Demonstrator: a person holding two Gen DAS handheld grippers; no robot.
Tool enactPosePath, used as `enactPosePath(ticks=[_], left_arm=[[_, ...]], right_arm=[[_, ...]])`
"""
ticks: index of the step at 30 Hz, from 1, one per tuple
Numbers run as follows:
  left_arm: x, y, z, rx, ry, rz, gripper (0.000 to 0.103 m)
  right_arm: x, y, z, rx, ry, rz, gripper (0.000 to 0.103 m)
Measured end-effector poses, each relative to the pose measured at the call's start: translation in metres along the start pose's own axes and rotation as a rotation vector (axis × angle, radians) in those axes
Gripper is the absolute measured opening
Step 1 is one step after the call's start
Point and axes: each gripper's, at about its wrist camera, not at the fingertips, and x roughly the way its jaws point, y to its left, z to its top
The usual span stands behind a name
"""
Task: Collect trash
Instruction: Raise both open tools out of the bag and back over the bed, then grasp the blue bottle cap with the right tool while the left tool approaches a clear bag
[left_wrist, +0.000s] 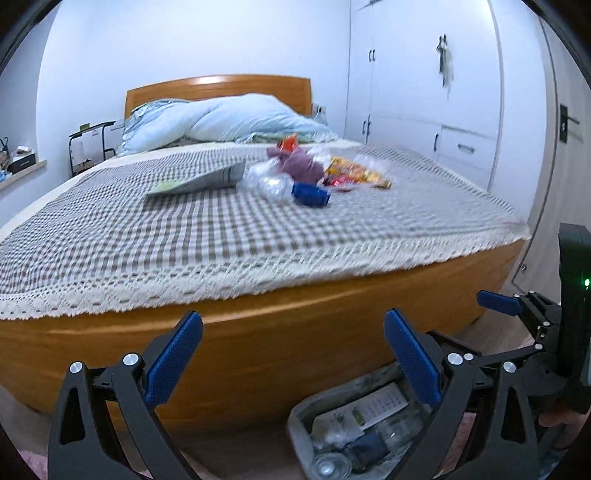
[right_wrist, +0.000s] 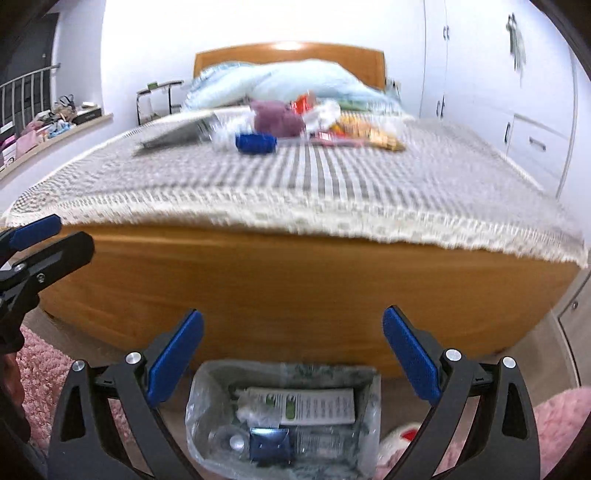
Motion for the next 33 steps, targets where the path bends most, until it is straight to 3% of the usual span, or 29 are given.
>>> enactPosePath(ticks=[5,18,33], left_arm=[[-0.011,0.000,0.011,-0.013,-0.071,-0.024,0.095],[-0.030,0.012,0.060,-0.031,-0.241,0.001,0.095],[-0.010,0.026,0.100,-0.047,-0.303,0.006,0.095]], right_arm=[[-0.016,-0.002,0.015,-0.011,-0.100,-0.010,0.093],[-0.036,-0.033,0.071,0.024,-0.311,-0.070,0.093],[-0.034,-0.034,0.107,-0.021,-0.446,-0.113,0.093]])
